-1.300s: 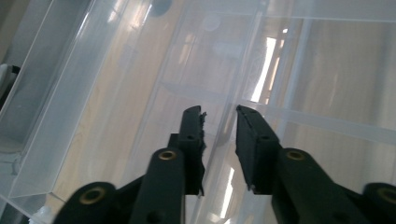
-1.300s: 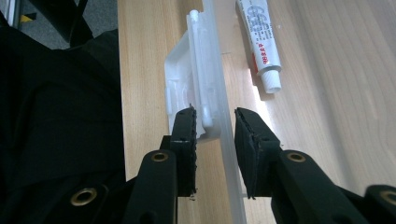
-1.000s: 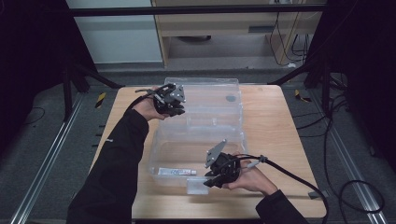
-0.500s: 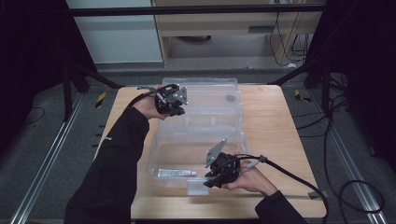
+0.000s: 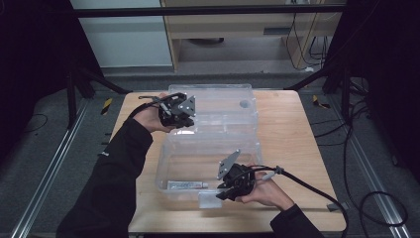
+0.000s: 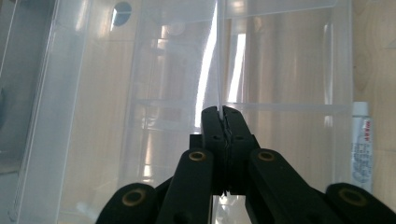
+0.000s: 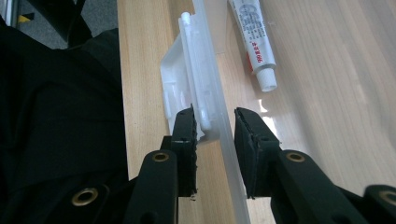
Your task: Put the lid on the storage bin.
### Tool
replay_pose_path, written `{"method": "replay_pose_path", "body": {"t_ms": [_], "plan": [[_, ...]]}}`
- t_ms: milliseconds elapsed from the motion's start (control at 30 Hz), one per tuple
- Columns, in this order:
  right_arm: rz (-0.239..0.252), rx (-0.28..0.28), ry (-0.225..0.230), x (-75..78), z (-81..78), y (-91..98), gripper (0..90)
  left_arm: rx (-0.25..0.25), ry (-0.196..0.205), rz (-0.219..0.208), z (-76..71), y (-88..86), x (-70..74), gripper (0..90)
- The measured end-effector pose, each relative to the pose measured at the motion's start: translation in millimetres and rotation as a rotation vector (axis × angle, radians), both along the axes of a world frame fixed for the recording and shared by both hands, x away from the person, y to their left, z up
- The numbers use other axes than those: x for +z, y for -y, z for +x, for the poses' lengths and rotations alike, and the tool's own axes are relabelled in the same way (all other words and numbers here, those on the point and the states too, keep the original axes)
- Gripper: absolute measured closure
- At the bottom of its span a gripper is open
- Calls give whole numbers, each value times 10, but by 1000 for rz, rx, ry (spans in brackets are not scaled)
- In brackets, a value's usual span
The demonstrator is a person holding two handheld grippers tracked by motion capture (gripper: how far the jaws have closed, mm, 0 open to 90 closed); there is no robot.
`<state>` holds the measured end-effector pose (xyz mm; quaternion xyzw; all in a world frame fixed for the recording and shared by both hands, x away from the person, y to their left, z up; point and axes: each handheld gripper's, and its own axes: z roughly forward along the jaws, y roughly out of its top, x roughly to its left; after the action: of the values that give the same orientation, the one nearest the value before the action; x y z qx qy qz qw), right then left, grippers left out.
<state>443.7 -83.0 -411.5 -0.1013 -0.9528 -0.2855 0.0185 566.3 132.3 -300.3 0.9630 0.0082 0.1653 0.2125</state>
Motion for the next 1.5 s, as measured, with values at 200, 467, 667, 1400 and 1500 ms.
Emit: {"method": "replay_pose_path", "body": {"t_ms": [200, 467, 667, 1400, 1500], "plan": [[-2, -2, -1, 1, -2, -2, 698, -53, 56, 9, -165, -13, 49, 894], [-3, -1, 3, 2, -8, -3, 698, -66, 70, 0, -405, -33, 67, 894], [-3, -10, 9, 2, -22, -4, 698, -63, 75, -6, -543, -49, 51, 894], [7, -7, 35, 1, -52, 14, 695, -76, 80, 20, -871, -72, -23, 893], [8, -14, 46, 1, -69, 17, 693, -79, 76, 22, -914, -82, -42, 892]]}}
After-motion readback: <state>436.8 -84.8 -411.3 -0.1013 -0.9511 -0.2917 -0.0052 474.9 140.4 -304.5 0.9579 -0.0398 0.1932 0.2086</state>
